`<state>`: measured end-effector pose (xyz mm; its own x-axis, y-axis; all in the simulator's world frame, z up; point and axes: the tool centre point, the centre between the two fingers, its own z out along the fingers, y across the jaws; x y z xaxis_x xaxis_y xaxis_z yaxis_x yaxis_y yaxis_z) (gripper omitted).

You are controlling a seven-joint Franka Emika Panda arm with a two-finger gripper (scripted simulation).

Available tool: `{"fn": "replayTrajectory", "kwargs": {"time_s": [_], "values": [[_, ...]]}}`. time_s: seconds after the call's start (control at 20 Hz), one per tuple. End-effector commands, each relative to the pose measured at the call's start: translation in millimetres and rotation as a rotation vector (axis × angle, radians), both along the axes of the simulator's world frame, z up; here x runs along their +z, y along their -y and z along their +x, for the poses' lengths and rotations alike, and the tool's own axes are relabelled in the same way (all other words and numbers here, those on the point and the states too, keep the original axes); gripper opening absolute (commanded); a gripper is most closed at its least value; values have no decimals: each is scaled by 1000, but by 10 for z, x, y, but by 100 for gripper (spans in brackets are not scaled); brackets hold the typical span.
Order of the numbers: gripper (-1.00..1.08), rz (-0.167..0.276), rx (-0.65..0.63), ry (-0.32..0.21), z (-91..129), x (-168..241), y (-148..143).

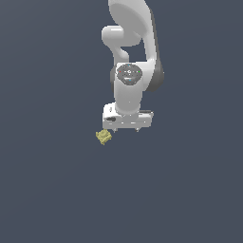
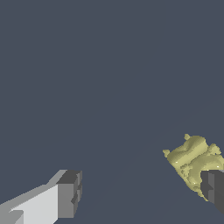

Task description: Pick up the object and move it to a goal position.

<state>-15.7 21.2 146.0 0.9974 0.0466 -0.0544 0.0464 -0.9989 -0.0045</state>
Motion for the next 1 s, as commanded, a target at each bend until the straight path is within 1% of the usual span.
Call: {"fn": "replayTrajectory", "kwargs": {"time_s": [0.0, 0.45, 0.7, 0.95], "values": [[100, 0, 0, 0, 0, 0, 0], [100, -8, -9, 0, -19, 154, 4], [100, -8, -5, 0, -19, 145, 10], [100, -6, 25, 2, -27, 112, 67]]}}
